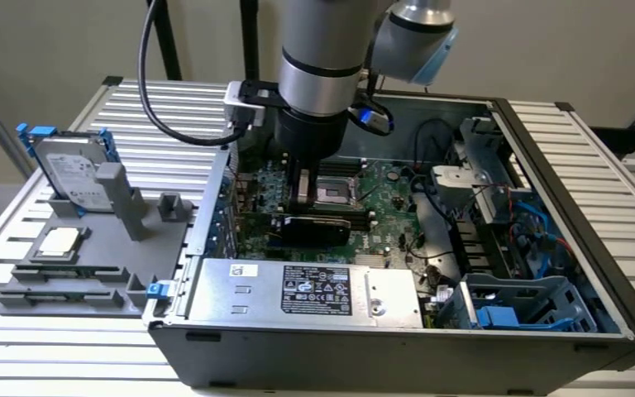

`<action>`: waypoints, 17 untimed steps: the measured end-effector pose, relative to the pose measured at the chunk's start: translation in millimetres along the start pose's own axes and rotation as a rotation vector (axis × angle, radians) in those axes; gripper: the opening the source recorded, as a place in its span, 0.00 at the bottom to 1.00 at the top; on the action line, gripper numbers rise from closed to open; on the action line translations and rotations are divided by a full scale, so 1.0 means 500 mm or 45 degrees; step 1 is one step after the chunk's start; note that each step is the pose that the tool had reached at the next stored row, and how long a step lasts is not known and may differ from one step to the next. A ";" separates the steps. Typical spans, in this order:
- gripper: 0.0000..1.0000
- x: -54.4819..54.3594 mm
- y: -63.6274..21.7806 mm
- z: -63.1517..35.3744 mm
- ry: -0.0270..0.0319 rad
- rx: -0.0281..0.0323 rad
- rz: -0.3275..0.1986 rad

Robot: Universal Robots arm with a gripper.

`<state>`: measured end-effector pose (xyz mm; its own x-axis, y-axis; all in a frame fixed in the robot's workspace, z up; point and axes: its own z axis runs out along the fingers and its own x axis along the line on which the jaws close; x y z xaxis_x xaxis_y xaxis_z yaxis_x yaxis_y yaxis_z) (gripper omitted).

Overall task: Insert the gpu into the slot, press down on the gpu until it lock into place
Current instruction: 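Press down on the gpu until it lock into place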

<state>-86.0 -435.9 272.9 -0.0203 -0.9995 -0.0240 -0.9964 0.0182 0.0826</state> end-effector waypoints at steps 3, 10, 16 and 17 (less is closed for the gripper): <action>0.11 0.000 0.000 0.006 0.0020 0.0013 0.000; 0.11 -0.001 0.001 0.010 -0.0011 0.0042 0.000; 0.11 -0.001 0.013 -0.020 0.0004 -0.0039 0.000; 0.11 -0.001 0.015 -0.021 0.0010 -0.0128 0.000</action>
<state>-92.7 -435.5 283.8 -0.0201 -0.9995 -0.0233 -0.9955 0.0178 0.0926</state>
